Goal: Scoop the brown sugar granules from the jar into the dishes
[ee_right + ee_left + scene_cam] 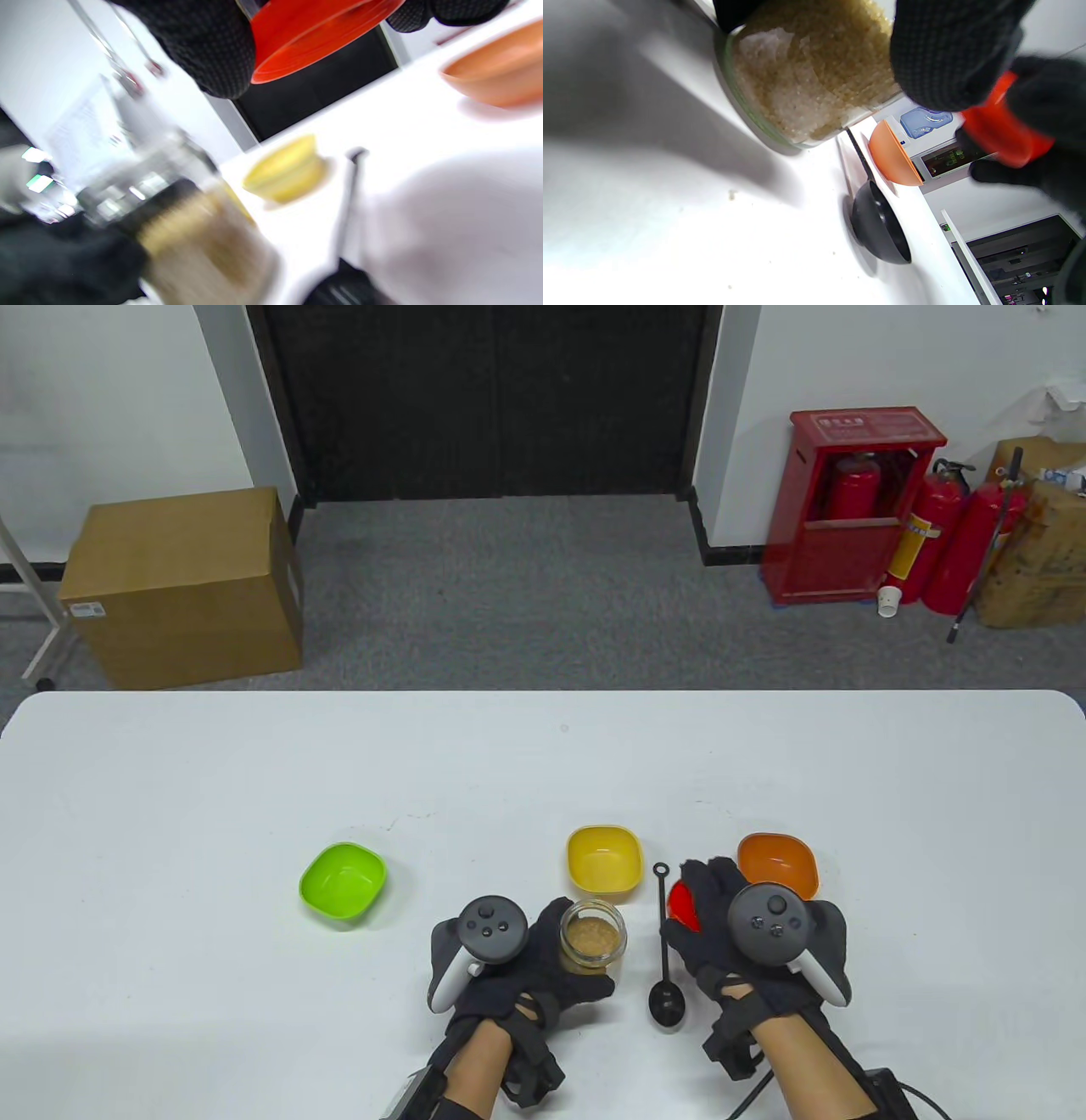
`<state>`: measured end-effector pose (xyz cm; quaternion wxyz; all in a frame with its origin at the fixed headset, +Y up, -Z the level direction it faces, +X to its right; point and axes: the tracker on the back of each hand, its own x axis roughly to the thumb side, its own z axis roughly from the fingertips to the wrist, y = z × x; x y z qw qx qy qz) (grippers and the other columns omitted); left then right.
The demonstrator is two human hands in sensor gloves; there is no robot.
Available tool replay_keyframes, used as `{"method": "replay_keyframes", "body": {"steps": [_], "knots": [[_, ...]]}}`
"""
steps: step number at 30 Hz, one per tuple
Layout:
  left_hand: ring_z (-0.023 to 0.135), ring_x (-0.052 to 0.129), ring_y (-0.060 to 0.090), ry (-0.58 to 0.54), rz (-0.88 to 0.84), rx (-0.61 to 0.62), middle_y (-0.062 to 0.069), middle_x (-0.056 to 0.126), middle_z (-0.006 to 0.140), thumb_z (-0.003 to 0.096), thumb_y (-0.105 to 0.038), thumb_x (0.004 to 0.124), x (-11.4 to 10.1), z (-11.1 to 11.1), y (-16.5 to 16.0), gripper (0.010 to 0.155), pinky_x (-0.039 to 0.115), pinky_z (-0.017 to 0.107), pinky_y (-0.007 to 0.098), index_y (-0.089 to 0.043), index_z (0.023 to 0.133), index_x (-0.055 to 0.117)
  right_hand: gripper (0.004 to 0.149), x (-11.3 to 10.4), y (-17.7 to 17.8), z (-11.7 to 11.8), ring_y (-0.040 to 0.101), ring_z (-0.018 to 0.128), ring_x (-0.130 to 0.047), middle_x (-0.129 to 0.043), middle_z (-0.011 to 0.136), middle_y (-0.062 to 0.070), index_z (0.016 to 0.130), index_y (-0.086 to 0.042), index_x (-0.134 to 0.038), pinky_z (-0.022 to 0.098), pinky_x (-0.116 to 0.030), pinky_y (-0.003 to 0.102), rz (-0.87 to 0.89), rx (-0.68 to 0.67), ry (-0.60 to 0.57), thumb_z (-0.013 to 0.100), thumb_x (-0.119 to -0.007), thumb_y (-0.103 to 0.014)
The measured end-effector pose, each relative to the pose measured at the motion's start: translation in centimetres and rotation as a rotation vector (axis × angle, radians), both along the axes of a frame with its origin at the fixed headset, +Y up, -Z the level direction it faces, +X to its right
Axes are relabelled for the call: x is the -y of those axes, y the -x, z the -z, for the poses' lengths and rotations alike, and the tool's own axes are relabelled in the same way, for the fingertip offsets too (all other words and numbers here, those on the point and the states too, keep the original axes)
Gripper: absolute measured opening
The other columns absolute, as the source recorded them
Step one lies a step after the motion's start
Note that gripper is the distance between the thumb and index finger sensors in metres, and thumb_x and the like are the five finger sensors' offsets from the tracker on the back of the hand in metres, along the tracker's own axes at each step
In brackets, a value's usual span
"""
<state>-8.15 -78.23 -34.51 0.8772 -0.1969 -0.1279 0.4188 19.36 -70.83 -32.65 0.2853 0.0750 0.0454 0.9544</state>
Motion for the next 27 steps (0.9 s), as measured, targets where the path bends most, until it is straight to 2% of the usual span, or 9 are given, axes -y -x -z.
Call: {"method": "replay_keyframes", "body": {"steps": [2,7,12,27], "knots": [[0.111,0.062,0.034,0.001,-0.001,-0.001,0.004,0.044,0.121,0.0408,-0.060,0.095,0.0,0.0,0.0,0.109,0.045,0.081,0.054,-0.021,0.113,0.023,0.072,2.1,-0.7,-0.1,0.068,0.087,-0.048,-0.038,0.111,0.042,0.107,0.001,-0.049,0.054,-0.056,0.077,-0.043,0.026,0.116,0.053,-0.085,-0.030],[0.111,0.062,0.034,0.001,0.002,-0.005,0.005,0.043,0.121,0.0412,-0.059,0.095,0.0,0.0,0.1,0.109,0.045,0.080,0.054,-0.021,0.113,0.023,0.069,4.9,-0.9,0.3,0.068,0.086,-0.047,-0.039,0.110,0.042,0.105,0.001,-0.050,0.055,-0.056,0.077,-0.100,0.045,0.229,0.053,-0.085,-0.030],[0.111,0.062,0.034,0.004,0.002,0.004,0.005,0.044,0.121,0.0415,-0.059,0.095,0.0,0.0,0.2,0.108,0.045,0.080,0.054,-0.021,0.113,0.023,0.067,5.7,-1.0,0.4,0.068,0.087,-0.047,-0.039,0.111,0.041,0.104,-0.001,-0.051,0.055,-0.055,0.077,-0.132,0.051,0.236,0.054,-0.084,-0.030],[0.111,0.063,0.034,0.006,-0.001,0.002,0.005,0.044,0.121,0.0420,-0.058,0.095,0.0,-0.1,0.3,0.106,0.046,0.081,0.053,-0.022,0.113,0.024,0.067,6.1,-1.0,0.3,0.064,0.091,-0.045,-0.037,0.112,0.038,0.105,-0.007,-0.052,0.057,-0.051,0.079,-0.181,0.056,0.225,0.053,-0.087,-0.029]]}}
